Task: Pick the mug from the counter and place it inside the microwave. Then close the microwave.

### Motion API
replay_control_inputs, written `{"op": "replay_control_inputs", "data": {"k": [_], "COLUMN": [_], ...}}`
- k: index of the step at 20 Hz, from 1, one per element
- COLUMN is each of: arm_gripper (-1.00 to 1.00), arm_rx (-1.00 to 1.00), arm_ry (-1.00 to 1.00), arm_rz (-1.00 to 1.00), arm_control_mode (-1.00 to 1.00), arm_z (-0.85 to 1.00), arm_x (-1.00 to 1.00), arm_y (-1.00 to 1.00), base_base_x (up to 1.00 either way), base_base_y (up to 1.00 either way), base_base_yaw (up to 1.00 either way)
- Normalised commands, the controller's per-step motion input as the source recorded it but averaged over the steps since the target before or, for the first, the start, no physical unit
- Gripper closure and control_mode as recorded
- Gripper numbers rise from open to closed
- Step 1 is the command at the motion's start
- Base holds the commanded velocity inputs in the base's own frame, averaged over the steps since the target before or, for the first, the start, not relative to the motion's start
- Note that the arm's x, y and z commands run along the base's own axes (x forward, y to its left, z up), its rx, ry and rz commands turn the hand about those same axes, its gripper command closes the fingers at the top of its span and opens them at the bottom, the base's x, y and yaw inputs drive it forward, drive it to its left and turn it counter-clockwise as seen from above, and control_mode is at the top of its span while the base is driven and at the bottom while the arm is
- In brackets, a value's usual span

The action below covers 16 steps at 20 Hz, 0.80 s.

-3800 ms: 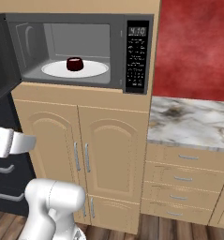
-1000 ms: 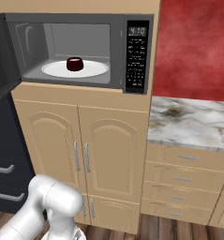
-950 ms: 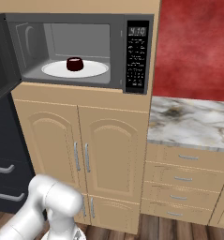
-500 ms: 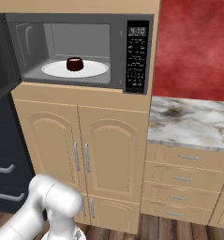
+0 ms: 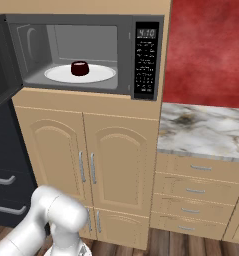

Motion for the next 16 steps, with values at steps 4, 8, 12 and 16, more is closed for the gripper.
{"op": "replay_control_inputs", "data": {"k": [4, 8, 12, 16], "arm_gripper": [-1.0, -1.0, -1.0, -1.0], "arm_rx": [-0.02, -0.03, -0.04, -0.03], "arm_ry": [-0.07, -0.06, -0.01, 0.0], "arm_rz": [-0.04, -0.07, -0.07, -0.07], "arm_control_mode": [-1.0, -1.0, -1.0, -1.0], "arm_z": [-0.31, -0.27, -0.13, -0.07], "arm_x": [0.43, 0.27, 0.3, 0.35], "arm_y": [0.27, 0.29, 0.29, 0.31], "base_base_x": [0.0, 0.0, 0.0, 0.0], "base_base_y": [0.0, 0.0, 0.0, 0.0], "base_base_yaw": [0.0, 0.0, 0.0, 0.0]}}
